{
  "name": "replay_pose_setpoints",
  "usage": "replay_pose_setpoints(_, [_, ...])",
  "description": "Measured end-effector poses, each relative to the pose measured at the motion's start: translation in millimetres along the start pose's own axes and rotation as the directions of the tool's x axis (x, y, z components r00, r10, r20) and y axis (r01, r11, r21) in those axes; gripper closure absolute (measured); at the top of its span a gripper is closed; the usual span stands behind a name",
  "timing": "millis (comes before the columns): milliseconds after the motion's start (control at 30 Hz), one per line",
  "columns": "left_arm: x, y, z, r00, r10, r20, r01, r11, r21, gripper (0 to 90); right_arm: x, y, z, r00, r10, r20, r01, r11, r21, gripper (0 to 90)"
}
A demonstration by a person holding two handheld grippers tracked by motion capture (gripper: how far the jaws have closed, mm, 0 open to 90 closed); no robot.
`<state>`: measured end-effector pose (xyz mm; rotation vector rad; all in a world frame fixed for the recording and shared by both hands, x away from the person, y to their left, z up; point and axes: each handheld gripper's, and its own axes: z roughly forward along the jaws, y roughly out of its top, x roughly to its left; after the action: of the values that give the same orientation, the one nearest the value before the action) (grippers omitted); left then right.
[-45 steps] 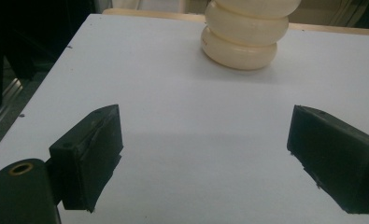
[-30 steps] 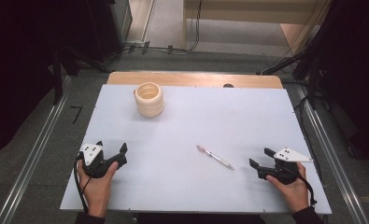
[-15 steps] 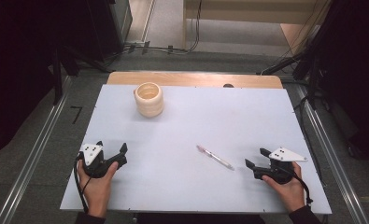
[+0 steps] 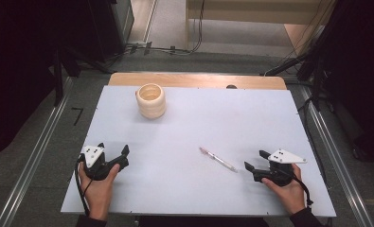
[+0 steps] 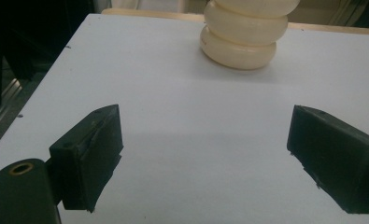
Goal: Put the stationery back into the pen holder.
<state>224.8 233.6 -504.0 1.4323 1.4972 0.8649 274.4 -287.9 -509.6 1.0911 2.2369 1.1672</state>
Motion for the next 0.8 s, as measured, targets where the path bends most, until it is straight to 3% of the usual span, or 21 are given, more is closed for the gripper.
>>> replay_pose_setpoints(800, [-0.1,-0.2,0.5,1.0,-0.002,0.004,0.002,1.0,-0.001,11.0,13.5,8.3,6.2,0.9984,-0.051,-0.024,0.052,0.998,0.036,25.3])
